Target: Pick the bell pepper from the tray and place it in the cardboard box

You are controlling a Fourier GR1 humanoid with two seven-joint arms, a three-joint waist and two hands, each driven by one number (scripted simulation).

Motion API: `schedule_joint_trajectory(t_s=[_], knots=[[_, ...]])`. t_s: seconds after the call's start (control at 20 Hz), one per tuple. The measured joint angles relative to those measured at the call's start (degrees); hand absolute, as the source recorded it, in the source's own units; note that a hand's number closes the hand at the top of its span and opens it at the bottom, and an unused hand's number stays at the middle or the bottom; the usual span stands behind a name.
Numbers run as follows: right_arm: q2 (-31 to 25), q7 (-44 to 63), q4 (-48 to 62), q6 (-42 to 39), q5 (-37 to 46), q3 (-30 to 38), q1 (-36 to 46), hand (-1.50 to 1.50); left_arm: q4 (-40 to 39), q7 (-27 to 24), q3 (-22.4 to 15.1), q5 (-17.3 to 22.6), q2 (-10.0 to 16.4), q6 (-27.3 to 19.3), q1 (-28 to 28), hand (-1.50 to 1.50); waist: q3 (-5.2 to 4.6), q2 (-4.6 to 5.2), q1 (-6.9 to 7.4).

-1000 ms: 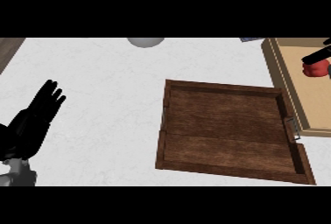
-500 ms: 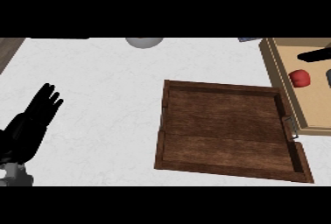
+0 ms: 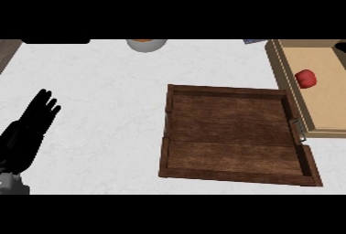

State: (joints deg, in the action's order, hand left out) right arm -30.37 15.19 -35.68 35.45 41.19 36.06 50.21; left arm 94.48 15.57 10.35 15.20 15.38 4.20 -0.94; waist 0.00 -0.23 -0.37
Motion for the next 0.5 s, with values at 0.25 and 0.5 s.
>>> schedule_joint_trajectory(t_s=[0.25, 0.5], knots=[[0.72, 0.11, -12.07, -3.53, -6.20, 1.78, -8.10, -1.50, 1.25, 0.58, -0.19, -0.84, -0.81, -0.94, 0.78, 0.00, -0.03, -0.25, -0.74], [-0.74, 1.44, -23.40, -10.78, -11.72, 2.48, -17.07, -1.50, 1.48, -0.11, 0.13, -1.01, -1.06, -0.09, 1.65, 0.00, -0.02, -0.12, -0.48]])
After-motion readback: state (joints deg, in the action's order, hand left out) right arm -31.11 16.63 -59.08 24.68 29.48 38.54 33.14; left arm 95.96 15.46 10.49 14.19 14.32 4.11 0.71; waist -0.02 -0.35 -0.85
